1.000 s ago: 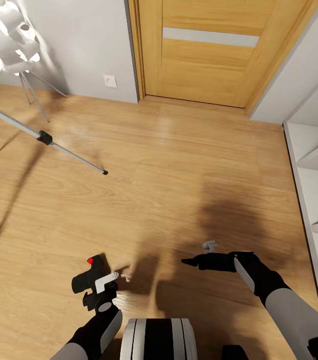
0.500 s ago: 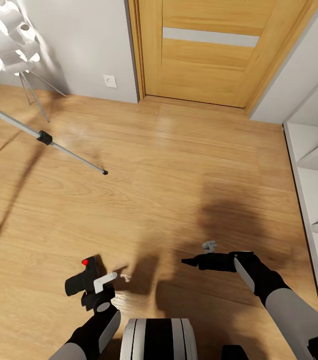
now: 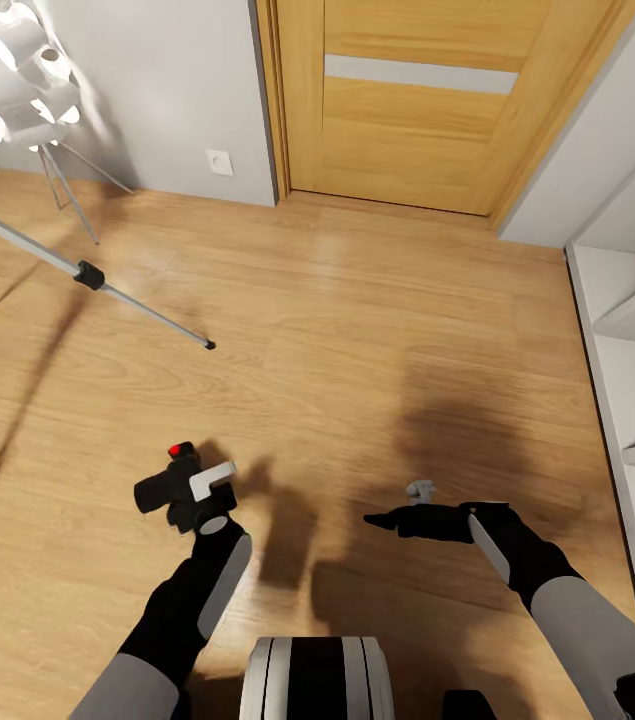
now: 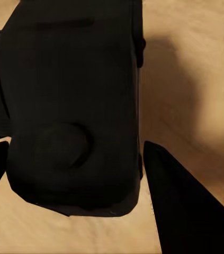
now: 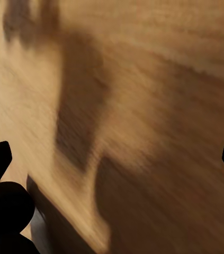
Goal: Attach the digital camera to the camera tripod in the bedroom.
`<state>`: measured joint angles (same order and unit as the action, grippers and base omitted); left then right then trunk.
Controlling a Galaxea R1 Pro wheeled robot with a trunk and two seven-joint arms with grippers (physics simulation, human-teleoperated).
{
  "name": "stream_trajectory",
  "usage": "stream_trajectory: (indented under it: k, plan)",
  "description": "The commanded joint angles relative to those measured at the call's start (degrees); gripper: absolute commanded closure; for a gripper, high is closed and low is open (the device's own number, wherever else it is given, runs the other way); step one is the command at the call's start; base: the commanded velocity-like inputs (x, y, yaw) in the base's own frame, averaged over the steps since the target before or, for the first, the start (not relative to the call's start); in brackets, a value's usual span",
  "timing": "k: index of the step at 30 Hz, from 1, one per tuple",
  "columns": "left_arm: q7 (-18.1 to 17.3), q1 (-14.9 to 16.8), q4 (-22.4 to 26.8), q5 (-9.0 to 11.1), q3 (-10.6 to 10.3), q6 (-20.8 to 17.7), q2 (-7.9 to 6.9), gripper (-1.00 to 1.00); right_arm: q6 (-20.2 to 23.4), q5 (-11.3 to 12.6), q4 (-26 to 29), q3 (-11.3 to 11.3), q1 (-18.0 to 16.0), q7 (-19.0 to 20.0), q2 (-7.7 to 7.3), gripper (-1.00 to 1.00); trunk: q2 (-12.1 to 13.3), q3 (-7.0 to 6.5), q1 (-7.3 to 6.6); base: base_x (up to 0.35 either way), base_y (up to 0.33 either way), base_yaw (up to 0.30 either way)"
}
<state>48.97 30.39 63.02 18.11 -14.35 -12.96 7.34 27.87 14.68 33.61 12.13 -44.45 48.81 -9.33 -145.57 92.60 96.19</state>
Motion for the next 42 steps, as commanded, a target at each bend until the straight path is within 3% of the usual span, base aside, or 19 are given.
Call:
stream_trajectory:
  k: [1,6,13,15,20,24,26,31,38,42]
  plan:
    - [1.1,0.0,2.9,0.3,-0.3,-3.6,0.02,1.0,0.4,0.6,0.1,0.3,0.0,-0.1,-0.07,-1.0,0.0,0.04,-0.01,0.0,0.0,0.0]
    - [2.0,-0.1,6.5,1.2,-0.5,-7.4,0.58,1.0,0.4,0.6,0.1,0.2,0.0,-0.1,-0.07,-1.0,0.0,0.04,-0.01,0.0,0.0,0.0]
    - [2.1,-0.7,8.4,6.5,-1.0,-8.8,1.27,1.0,0.4,0.6,0.1,0.2,0.0,0.0,-0.07,-1.0,0.0,0.04,-0.01,0.0,0.0,0.0]
    - [2.2,-0.7,8.7,7.6,-2.3,-8.8,1.32,1.0,0.4,0.5,0.1,0.2,0.0,0.0,-0.07,-1.0,0.0,0.04,-0.01,0.0,0.0,0.0]
    - [2.5,-0.8,9.1,8.5,-7.4,-8.9,1.28,1.0,0.4,0.5,0.1,0.2,0.0,0.0,-0.07,-1.0,0.0,0.04,-0.01,0.0,0.0,0.0]
    - [4.3,-0.8,9.5,8.8,-14.1,-8.9,1.33,1.0,0.4,0.5,0.1,0.3,0.0,0.0,-0.07,-1.0,0.0,0.04,-0.01,0.0,0.0,0.0]
    - [5.0,-0.8,10.1,9.0,-15.7,-8.8,1.27,1.0,0.4,0.5,0.1,0.3,0.0,0.0,-0.07,-1.0,0.0,-0.41,-0.06,0.0,0.0,0.0]
    - [5.6,-0.8,11.0,10.3,-17.2,-8.8,1.07,1.0,0.4,0.5,0.1,0.3,0.0,-0.1,-0.01,-1.0,0.1,-1.52,-0.19,0.0,0.0,0.0]
    - [5.6,-0.8,11.5,13.3,-17.6,-8.8,1.02,1.0,0.4,0.4,0.1,0.3,0.0,-0.2,0.01,-1.0,0.2,-3.07,-0.37,0.0,0.0,0.0]
    - [5.6,-0.8,11.7,14.0,-17.6,-8.7,1.01,1.0,0.4,0.4,0.1,0.3,0.0,-0.3,0.03,-1.0,0.2,-3.95,-0.47,0.0,0.0,0.0]
